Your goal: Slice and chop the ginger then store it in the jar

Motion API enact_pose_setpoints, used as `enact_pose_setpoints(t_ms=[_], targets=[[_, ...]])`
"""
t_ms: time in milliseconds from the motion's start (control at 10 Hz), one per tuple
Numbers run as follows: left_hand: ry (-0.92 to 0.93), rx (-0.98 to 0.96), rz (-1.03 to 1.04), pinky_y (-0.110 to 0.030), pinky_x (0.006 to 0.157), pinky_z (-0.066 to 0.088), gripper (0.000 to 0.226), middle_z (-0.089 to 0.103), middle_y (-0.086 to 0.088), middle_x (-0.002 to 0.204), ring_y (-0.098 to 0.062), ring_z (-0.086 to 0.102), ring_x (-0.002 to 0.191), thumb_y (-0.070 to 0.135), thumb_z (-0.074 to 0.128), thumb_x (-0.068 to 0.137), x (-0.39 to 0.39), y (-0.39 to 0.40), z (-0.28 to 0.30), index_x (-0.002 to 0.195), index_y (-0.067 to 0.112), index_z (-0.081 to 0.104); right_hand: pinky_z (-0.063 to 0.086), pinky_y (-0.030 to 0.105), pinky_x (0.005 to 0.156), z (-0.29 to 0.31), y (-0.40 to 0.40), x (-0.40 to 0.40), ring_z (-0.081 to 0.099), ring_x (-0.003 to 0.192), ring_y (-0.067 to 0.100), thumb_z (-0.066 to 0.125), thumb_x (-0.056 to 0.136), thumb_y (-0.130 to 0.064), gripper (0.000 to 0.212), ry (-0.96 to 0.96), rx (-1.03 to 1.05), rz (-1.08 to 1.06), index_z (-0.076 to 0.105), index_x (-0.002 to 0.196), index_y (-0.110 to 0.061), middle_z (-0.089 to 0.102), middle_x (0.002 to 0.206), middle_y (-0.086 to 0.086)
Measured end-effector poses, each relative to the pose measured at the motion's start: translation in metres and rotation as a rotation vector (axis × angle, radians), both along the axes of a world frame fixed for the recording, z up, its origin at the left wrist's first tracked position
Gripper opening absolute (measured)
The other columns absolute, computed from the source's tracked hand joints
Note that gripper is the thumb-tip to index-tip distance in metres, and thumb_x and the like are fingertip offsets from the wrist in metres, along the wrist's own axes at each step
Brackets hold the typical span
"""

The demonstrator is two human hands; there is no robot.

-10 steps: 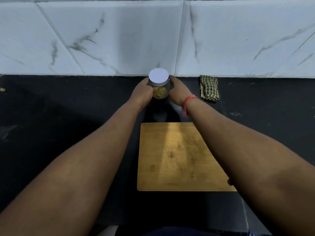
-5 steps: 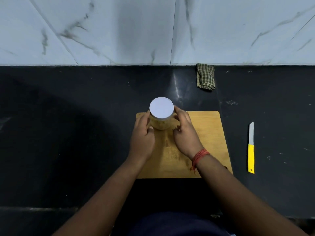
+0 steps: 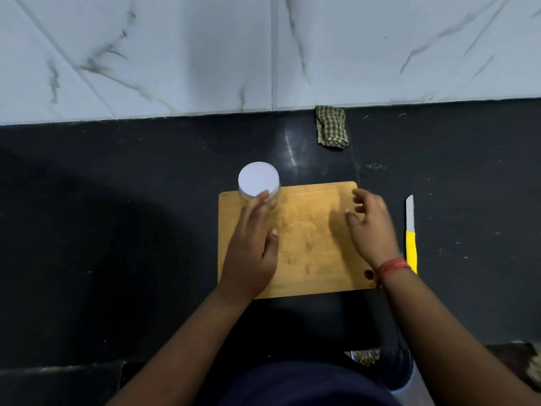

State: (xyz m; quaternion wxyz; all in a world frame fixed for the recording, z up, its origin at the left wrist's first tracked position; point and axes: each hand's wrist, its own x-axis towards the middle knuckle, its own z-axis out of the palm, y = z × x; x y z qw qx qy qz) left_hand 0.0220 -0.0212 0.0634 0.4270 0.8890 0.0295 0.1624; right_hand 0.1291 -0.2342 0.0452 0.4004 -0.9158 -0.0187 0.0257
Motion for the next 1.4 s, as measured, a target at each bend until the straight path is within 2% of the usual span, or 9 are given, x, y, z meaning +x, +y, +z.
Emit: enact_pose_setpoints(t_ms=[100, 200, 300, 400, 600, 700, 1100, 1300, 1400], targets=[[0.116, 0.041, -0.155, -0.011, 0.113, 0.023, 0.048, 0.033, 0.010, 0.156, -0.003, 0.029, 0.145, 0.012, 0.055, 0.097, 0.000, -0.018, -0.010, 0.144, 0.017, 0.046, 0.044, 0.044, 0.097, -0.012, -0.062, -0.005, 0.051, 0.111, 0.034, 0.062, 0.091, -0.017, 0.034, -0.030, -0.276, -0.216, 0.056, 0.124, -0.008, 0.052, 0.121, 0.015], [0.151, 0.089, -0.236, -0.030, 0.119, 0.030, 0.047, 0.035, 0.004, 0.157, -0.008, 0.030, 0.145, 0.013, 0.056, 0.097, 0.003, -0.032, -0.026, 0.144, 0.014, 0.046, 0.043, 0.048, 0.090, -0.024, -0.100, -0.016, 0.047, 0.107, 0.043, 0.066, 0.090, -0.025, 0.037, 0.109, -0.503, -0.277, 0.054, 0.115, -0.001, 0.050, 0.118, 0.023], [0.180, 0.126, -0.275, -0.047, 0.119, 0.030, 0.047, 0.037, -0.002, 0.156, -0.015, 0.030, 0.146, 0.014, 0.055, 0.097, 0.007, -0.041, -0.035, 0.143, 0.010, 0.047, 0.044, 0.045, 0.086, -0.032, -0.109, -0.021, 0.050, 0.105, 0.042, 0.066, 0.091, -0.025, 0.033, 0.193, -0.522, -0.245, 0.052, 0.109, -0.001, 0.050, 0.114, 0.022], [0.187, 0.156, -0.283, -0.049, 0.119, 0.029, 0.048, 0.036, -0.004, 0.157, -0.017, 0.029, 0.146, 0.014, 0.055, 0.097, 0.011, -0.047, -0.035, 0.144, 0.010, 0.046, 0.044, 0.040, 0.077, -0.029, -0.109, -0.016, 0.055, 0.100, 0.038, 0.064, 0.092, -0.021, 0.025, 0.258, -0.407, -0.286, 0.052, 0.105, -0.004, 0.056, 0.110, 0.019], [0.173, 0.177, -0.251, -0.047, 0.120, 0.026, 0.048, 0.035, -0.005, 0.158, -0.013, 0.025, 0.146, 0.013, 0.056, 0.097, 0.012, -0.046, -0.028, 0.144, 0.009, 0.046, 0.052, 0.038, 0.081, -0.014, -0.087, -0.011, 0.061, 0.095, 0.027, 0.067, 0.091, -0.025, 0.019, 0.268, -0.163, -0.303, 0.061, 0.102, -0.011, 0.065, 0.097, 0.009], [0.182, 0.167, -0.207, -0.046, 0.121, 0.025, 0.049, 0.033, -0.004, 0.159, -0.012, 0.022, 0.146, 0.015, 0.056, 0.097, 0.005, -0.041, -0.027, 0.145, 0.011, 0.045, 0.046, 0.030, 0.074, -0.006, -0.053, -0.013, 0.058, 0.089, 0.019, 0.067, 0.091, -0.028, 0.019, 0.293, -0.113, -0.189, 0.060, 0.101, -0.014, 0.062, 0.092, 0.002], [0.249, 0.140, -0.016, -0.048, 0.121, 0.026, 0.050, 0.034, -0.001, 0.158, -0.017, 0.024, 0.148, 0.016, 0.058, 0.096, -0.023, -0.008, -0.030, 0.144, 0.015, 0.046, 0.045, 0.030, 0.069, -0.016, 0.011, -0.012, 0.057, 0.084, 0.021, 0.066, 0.090, -0.034, 0.021, 0.298, -0.313, 0.090, 0.057, 0.096, -0.015, 0.065, 0.095, 0.005], [0.257, 0.220, 0.053, -0.052, 0.122, 0.019, 0.057, 0.033, -0.004, 0.159, -0.018, 0.022, 0.149, 0.027, 0.052, 0.096, -0.029, -0.009, -0.036, 0.149, 0.012, 0.038, 0.048, 0.038, 0.086, -0.014, 0.006, -0.018, 0.054, 0.108, 0.027, 0.061, 0.093, -0.034, 0.032, 0.185, -0.406, 0.143, 0.052, 0.117, -0.015, 0.055, 0.119, 0.006], [0.299, 0.279, 0.145, -0.046, 0.125, 0.008, 0.067, 0.028, -0.004, 0.161, -0.019, 0.017, 0.151, 0.040, 0.041, 0.093, -0.027, -0.006, -0.043, 0.154, 0.013, 0.030, 0.048, 0.039, 0.091, -0.016, 0.009, -0.021, 0.049, 0.113, 0.028, 0.057, 0.094, -0.039, 0.037, 0.020, -0.462, 0.115, 0.051, 0.122, -0.016, 0.053, 0.123, 0.005]])
